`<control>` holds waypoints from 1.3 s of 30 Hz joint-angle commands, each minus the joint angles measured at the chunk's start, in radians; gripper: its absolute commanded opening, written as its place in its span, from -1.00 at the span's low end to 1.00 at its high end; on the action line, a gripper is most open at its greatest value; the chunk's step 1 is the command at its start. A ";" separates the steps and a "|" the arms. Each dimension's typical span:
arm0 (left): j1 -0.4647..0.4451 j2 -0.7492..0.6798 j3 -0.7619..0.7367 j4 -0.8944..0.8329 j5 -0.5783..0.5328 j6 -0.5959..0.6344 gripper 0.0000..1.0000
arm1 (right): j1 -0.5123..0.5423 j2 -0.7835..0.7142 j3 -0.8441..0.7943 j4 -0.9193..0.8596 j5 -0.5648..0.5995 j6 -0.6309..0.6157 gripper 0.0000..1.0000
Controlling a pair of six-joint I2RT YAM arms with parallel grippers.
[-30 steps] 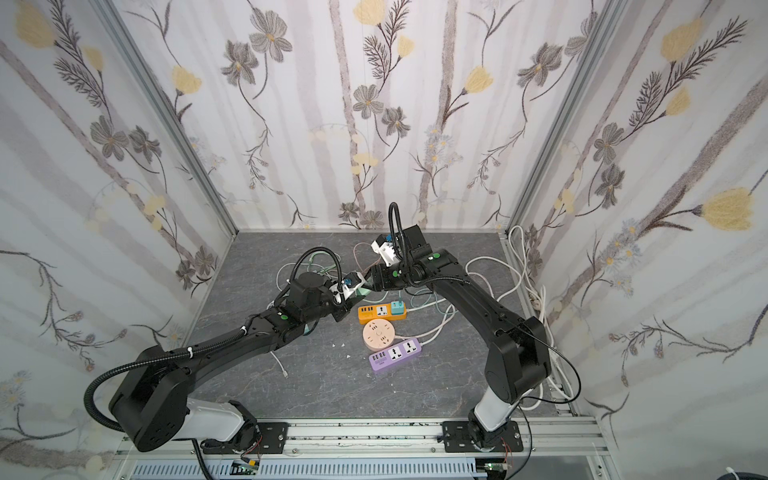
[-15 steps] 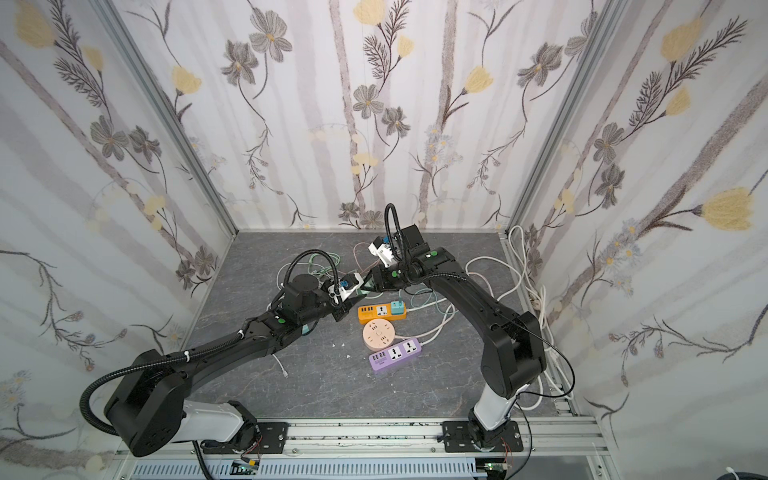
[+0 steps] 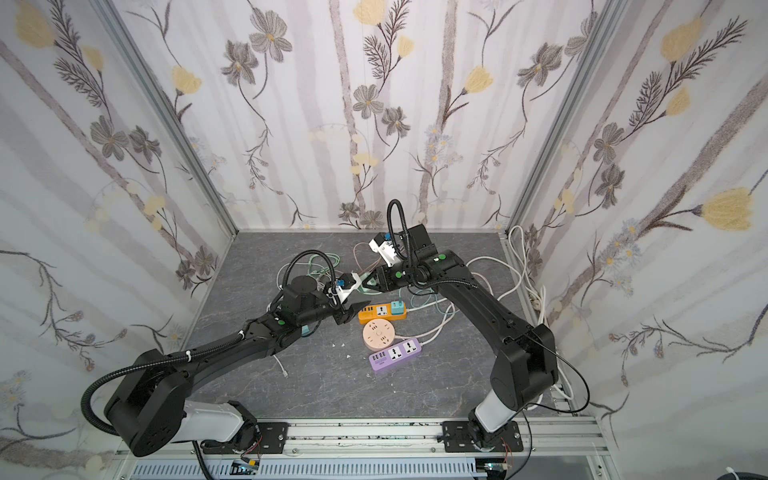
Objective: Insert the plug
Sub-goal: 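Close the right gripper on the green charger body while the left gripper releases it, then carry the green charger to the orange strip with the right gripper while left lifts cable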
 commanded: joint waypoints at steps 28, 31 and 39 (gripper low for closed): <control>0.081 0.250 0.017 0.408 -0.367 -0.020 0.43 | 0.000 -0.185 -0.063 0.185 -0.126 -0.150 -1.00; 0.095 0.299 0.054 0.444 -0.456 -0.025 0.13 | 0.000 -0.197 -0.068 0.180 -0.140 -0.164 -1.00; 0.190 0.380 0.184 0.444 -0.504 -0.045 -0.93 | -0.001 -0.275 -0.104 0.163 -0.180 -0.265 -1.00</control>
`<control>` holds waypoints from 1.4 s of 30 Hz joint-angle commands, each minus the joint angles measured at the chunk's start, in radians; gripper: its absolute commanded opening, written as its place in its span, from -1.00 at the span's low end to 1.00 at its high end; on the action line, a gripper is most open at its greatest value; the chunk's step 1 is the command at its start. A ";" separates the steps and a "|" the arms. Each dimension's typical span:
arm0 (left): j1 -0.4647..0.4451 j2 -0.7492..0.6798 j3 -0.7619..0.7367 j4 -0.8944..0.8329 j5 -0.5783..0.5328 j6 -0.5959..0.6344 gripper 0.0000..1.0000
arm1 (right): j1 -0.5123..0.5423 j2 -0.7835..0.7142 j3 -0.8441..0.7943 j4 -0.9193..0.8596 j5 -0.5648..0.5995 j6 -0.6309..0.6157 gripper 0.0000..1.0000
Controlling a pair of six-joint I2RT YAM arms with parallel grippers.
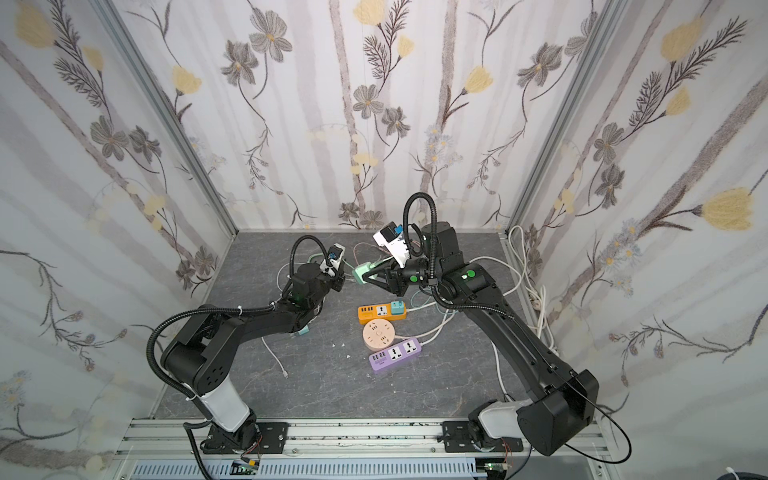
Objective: Insert the plug
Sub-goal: 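Carry the green charger to the orange strip with the right gripper while left lifts cable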
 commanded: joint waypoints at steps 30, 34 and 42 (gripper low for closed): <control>0.105 0.003 0.621 -0.785 0.104 -0.387 -1.00 | 0.104 0.627 0.359 -0.504 0.583 -1.128 -1.00; 0.105 0.001 0.546 -0.767 0.107 -0.427 -1.00 | 0.106 0.688 0.384 -0.542 0.675 -1.162 -1.00; 0.105 0.001 0.474 -0.724 0.135 -0.458 -1.00 | 0.107 0.729 0.378 -0.555 0.690 -1.176 -1.00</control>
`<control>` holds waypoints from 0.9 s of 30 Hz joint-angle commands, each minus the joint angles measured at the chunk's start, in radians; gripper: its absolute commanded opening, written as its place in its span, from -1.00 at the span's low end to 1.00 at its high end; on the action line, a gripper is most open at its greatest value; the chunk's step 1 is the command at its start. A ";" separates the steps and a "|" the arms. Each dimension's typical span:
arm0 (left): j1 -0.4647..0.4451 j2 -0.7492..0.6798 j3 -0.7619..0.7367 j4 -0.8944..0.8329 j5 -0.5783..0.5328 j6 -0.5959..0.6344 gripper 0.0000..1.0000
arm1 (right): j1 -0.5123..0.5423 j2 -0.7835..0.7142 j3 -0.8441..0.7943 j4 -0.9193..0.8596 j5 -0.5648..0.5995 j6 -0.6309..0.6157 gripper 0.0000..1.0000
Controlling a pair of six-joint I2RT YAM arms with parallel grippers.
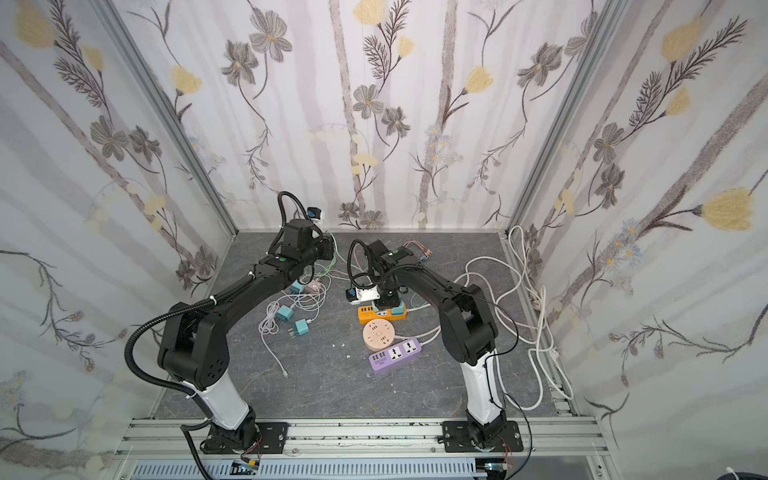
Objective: Insert the plug
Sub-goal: 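Carry the green charger to the orange strip with the right gripper while left lifts cable, then push the green charger prongs into the orange strip socket beside the teal charger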
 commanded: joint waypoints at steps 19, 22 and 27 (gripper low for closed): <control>0.001 -0.022 -0.031 0.064 0.008 0.018 -1.00 | -0.005 -0.010 -0.014 -0.051 -0.063 -0.024 -1.00; 0.001 -0.019 -0.032 0.064 0.009 0.018 -1.00 | -0.005 -0.021 -0.014 -0.050 -0.060 -0.024 -1.00; 0.001 -0.016 -0.038 0.065 0.009 0.018 -1.00 | -0.005 -0.011 -0.026 -0.023 -0.052 -0.022 -1.00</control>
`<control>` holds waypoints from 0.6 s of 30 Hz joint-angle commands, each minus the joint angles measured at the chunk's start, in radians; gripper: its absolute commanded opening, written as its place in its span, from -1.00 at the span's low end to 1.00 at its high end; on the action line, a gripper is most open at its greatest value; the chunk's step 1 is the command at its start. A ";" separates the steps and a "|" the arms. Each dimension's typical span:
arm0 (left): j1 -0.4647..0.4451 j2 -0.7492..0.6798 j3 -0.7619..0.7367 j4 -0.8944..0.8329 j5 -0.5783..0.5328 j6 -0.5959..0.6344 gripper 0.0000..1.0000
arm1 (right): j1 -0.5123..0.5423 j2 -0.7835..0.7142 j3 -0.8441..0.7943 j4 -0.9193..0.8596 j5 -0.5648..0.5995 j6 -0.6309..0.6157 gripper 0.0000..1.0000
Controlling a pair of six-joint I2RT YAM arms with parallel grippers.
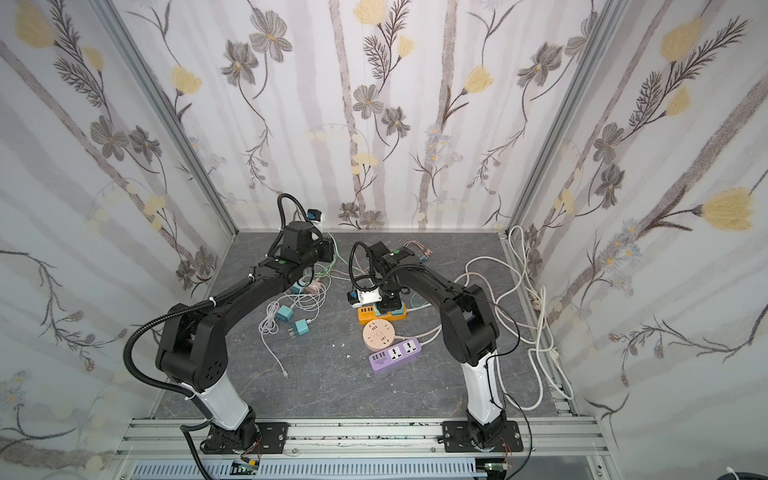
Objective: Insert the plug
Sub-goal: 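Push the green charger prongs into the orange strip socket beside the teal charger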
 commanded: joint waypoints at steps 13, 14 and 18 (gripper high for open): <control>0.001 0.001 -0.014 0.024 -0.007 0.024 -1.00 | -0.015 0.006 -0.117 0.193 -0.006 0.039 -1.00; 0.001 0.001 -0.014 0.021 -0.007 0.025 -1.00 | -0.017 0.000 -0.119 0.202 -0.006 0.039 -1.00; 0.001 0.001 -0.015 0.018 -0.007 0.025 -1.00 | -0.024 -0.018 -0.121 0.212 -0.005 0.038 -1.00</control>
